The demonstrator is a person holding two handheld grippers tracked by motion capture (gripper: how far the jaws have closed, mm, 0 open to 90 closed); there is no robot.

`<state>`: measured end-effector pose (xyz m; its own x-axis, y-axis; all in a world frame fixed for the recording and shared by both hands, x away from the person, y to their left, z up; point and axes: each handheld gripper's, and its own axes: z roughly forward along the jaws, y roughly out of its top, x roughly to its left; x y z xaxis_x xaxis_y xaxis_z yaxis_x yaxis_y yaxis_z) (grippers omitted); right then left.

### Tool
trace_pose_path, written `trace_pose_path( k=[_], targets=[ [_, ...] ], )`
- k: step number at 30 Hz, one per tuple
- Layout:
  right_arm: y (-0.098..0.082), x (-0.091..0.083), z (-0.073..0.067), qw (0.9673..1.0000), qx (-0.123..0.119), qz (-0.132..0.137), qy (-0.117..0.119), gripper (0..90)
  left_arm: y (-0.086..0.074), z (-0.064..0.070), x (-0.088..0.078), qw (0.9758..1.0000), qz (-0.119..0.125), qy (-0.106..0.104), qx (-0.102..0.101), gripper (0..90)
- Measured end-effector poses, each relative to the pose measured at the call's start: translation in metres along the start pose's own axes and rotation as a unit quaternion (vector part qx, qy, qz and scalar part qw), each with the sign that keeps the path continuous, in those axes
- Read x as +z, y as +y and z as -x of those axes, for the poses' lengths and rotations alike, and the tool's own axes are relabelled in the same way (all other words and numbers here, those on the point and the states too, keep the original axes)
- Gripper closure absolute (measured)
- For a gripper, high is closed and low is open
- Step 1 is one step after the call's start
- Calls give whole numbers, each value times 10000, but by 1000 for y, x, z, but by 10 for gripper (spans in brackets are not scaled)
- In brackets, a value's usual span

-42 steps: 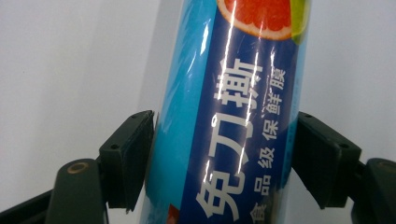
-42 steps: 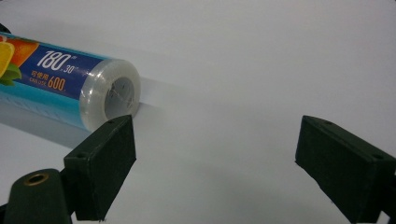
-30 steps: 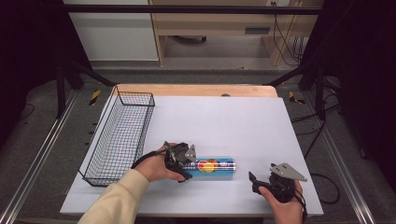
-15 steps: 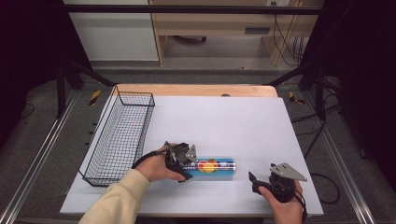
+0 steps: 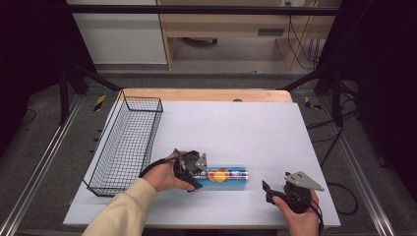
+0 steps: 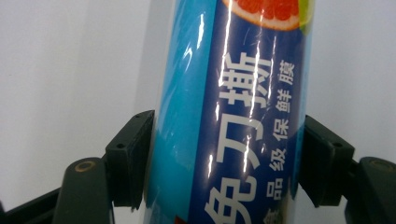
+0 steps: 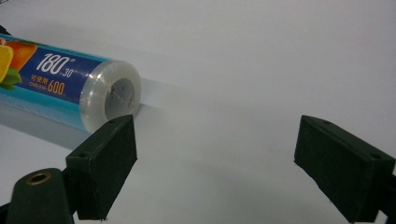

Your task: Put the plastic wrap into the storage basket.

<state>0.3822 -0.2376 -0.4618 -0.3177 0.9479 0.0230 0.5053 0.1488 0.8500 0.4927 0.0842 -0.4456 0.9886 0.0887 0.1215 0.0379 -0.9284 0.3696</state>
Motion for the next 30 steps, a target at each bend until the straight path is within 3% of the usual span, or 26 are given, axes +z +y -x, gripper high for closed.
trace_pose_path(
  k=[10, 17, 21, 30],
  targets=[
    [0, 0, 0, 10000, -10, 9, -6, 135, 0, 5, -1, 9997, 108, -113, -161, 305],
    [0, 0, 1, 10000, -14, 8, -10, 135, 3, 9, -3, 9995, 231, -141, -158, 311],
    [0, 0, 1, 10000, -14, 26, -22, 135, 7, 12, -4, 9996, 203, -170, -33, 312],
    [-1, -3, 5, 9998, 113, 56, -124, 124, 17, 24, -16, 9986, 517, -118, -85, 315]
  ],
)
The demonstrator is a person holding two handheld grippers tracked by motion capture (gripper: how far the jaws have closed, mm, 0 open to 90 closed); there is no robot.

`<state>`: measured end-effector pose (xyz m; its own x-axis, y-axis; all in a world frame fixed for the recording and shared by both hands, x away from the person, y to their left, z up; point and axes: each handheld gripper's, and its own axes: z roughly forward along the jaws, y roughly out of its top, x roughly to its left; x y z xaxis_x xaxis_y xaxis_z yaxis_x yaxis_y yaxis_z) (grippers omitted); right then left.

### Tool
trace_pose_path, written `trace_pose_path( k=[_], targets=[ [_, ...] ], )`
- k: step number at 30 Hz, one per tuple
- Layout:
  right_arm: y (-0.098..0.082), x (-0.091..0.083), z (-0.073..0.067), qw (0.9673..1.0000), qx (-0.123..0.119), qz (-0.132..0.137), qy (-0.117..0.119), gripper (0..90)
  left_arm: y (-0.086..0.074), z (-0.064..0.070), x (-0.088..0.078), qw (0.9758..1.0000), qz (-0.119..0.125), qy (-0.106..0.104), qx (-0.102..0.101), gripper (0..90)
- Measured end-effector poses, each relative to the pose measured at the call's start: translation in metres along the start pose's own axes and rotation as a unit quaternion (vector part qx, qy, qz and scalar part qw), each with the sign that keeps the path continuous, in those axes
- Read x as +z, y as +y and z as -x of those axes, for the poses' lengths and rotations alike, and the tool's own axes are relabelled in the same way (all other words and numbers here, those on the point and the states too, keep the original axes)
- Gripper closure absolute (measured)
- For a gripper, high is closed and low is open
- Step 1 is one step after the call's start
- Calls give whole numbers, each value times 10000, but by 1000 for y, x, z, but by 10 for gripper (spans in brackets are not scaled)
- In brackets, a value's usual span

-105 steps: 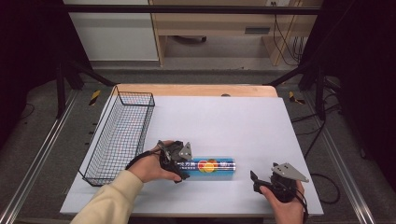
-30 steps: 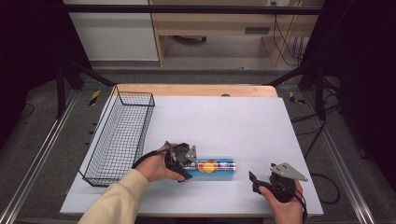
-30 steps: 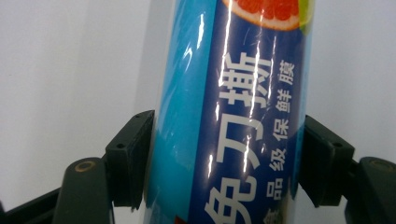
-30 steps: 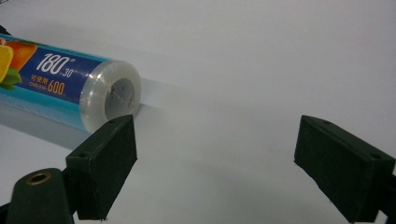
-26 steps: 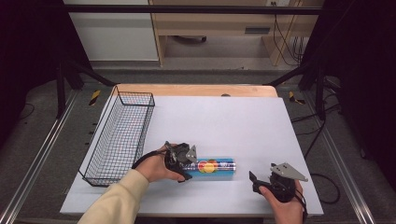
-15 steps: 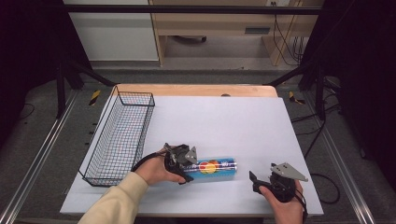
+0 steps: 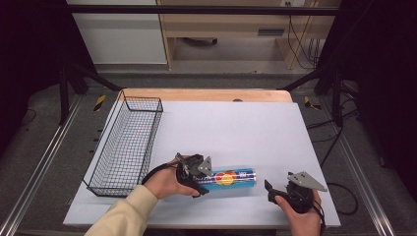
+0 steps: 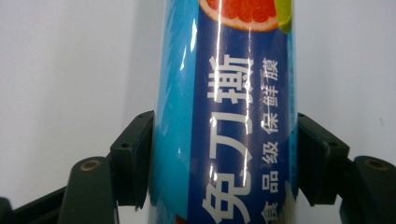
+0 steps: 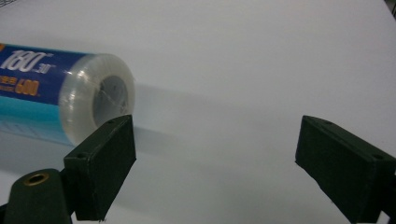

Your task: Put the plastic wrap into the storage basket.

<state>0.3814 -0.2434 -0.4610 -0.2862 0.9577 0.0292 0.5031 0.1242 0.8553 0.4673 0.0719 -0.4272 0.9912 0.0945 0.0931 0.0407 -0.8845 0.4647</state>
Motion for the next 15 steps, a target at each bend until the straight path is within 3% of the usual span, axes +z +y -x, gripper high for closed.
trace_pose_path(
  k=[10, 15],
  targets=[
    [-1, -3, 2, 9998, 48, 61, -186, 118, 16, 12, -22, 9995, 293, 105, -68, 317],
    [-1, -4, 3, 9997, 73, 80, -236, 117, 24, 14, -32, 9988, 410, 257, -120, 317]
  ],
)
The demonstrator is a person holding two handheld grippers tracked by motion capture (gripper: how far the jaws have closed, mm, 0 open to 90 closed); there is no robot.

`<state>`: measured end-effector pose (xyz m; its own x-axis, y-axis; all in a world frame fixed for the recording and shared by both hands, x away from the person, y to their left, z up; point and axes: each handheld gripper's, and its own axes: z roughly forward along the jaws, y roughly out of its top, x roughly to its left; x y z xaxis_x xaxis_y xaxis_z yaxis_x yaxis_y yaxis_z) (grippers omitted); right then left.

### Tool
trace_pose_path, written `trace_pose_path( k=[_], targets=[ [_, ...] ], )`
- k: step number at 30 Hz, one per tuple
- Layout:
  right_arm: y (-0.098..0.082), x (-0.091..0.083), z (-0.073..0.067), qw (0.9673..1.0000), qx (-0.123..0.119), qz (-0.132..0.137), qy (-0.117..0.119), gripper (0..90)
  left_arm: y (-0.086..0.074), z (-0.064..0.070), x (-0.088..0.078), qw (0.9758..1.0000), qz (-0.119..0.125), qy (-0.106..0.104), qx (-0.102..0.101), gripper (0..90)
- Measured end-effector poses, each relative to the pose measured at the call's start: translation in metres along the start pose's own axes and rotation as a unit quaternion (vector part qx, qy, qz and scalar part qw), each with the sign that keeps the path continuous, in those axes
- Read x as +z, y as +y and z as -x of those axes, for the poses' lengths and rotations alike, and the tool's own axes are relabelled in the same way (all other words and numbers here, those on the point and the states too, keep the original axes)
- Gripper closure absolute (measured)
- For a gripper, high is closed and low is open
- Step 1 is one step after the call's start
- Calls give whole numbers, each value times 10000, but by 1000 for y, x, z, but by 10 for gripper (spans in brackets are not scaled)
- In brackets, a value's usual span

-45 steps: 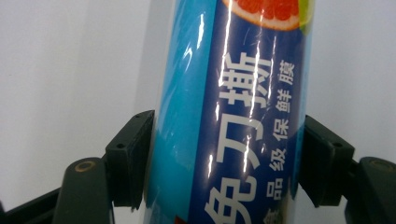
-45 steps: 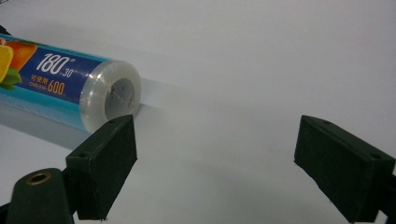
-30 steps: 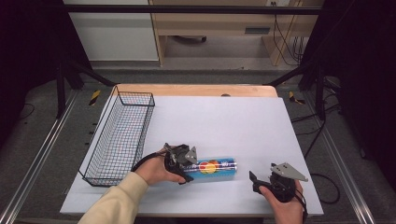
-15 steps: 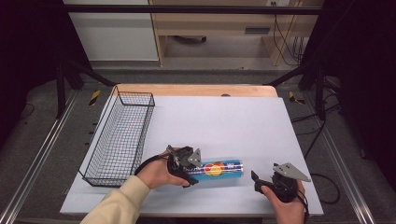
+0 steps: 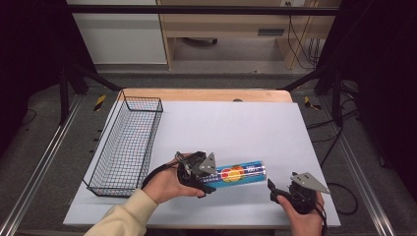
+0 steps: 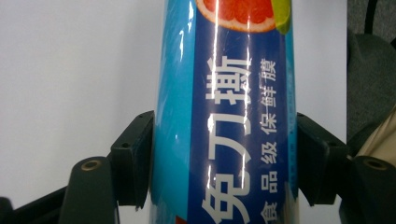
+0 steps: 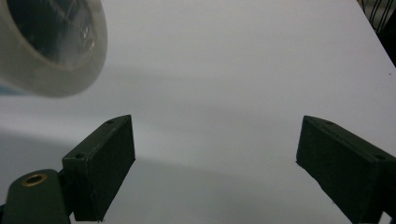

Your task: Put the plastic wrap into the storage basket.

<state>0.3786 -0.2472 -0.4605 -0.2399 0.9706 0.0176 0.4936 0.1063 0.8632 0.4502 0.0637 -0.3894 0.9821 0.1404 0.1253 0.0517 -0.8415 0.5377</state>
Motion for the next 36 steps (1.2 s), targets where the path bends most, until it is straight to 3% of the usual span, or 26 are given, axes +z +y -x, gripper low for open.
trace_pose_path(
  k=[7, 13, 14, 23, 25, 36],
  targets=[
    [1, -2, -2, 10000, -29, 74, -11, 115, 1, -1, -9, 9997, 141, 97, -158, 318],
    [2, -3, -5, 9999, -92, 92, -11, 114, 0, -5, -25, 9987, 236, 312, -327, 319],
    [2, -3, -5, 9999, -110, 89, -28, 114, -1, -6, -32, 9980, 282, 382, -424, 318],
    [4, -6, -5, 9998, -129, 145, -80, 114, -6, -11, -61, 9946, 183, 817, -609, 319],
    [6, -5, -6, 9994, -242, 167, -159, 115, -9, -9, -69, 9930, 144, 959, -673, 319],
    [5, -2, -5, 9995, -186, 98, -221, 117, -25, -9, -96, 9885, 233, 1186, -907, 320]
  ],
)
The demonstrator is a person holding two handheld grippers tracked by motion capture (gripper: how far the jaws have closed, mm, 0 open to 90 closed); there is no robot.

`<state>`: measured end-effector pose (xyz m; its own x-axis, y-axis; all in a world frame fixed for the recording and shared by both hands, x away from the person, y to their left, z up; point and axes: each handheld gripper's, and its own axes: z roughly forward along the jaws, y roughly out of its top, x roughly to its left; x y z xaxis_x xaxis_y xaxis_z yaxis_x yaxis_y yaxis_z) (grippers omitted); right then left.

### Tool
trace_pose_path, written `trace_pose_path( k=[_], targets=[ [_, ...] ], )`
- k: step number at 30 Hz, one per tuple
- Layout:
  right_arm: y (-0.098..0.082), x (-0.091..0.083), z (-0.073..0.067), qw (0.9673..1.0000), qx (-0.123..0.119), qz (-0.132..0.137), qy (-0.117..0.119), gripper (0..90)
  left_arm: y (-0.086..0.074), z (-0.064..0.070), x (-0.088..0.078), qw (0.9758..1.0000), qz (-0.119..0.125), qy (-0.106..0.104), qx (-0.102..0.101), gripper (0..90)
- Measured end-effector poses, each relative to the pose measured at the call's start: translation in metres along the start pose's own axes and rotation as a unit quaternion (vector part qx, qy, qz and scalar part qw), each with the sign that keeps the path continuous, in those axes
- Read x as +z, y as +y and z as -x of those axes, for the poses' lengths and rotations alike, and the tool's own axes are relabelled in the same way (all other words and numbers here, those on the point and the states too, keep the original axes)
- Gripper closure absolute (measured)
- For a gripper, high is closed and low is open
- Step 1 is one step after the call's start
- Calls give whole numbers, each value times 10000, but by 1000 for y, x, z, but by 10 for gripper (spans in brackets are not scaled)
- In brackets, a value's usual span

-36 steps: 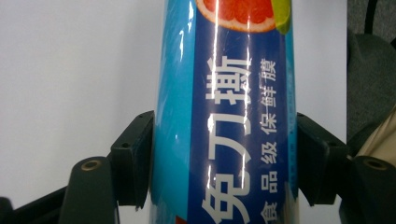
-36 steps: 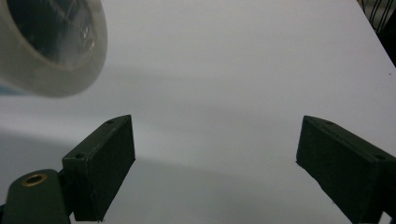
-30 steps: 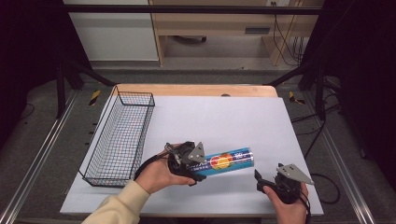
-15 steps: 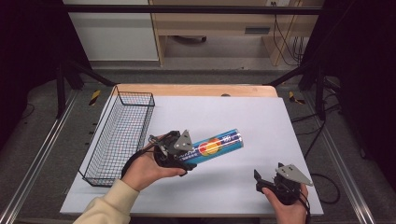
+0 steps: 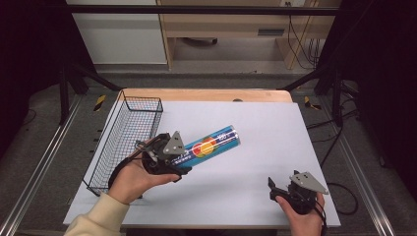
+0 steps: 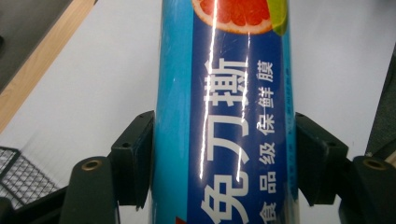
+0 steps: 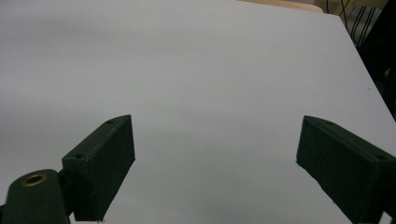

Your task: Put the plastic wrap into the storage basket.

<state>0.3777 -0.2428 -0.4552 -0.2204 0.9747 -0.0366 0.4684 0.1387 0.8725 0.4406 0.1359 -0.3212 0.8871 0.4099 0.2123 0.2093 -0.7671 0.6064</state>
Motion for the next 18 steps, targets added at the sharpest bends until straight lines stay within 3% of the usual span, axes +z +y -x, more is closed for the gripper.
trace_pose_path(
  k=[4, 8, 9, 18],
  targets=[
    [0, -1, 0, 10000, -12, 11, 10, 118, -3, -1, -10, 9998, -44, 162, -144, 320],
    [0, -2, -1, 10000, -31, 20, 20, 119, -5, -2, -18, 9993, -104, 323, -142, 320],
    [0, -2, -1, 10000, -30, 15, 21, 119, -7, -4, -24, 9989, -102, 369, -262, 320],
    [0, 0, 0, 10000, -24, 10, -14, 122, -17, -13, -40, 9959, -184, 683, -556, 320]
  ],
)
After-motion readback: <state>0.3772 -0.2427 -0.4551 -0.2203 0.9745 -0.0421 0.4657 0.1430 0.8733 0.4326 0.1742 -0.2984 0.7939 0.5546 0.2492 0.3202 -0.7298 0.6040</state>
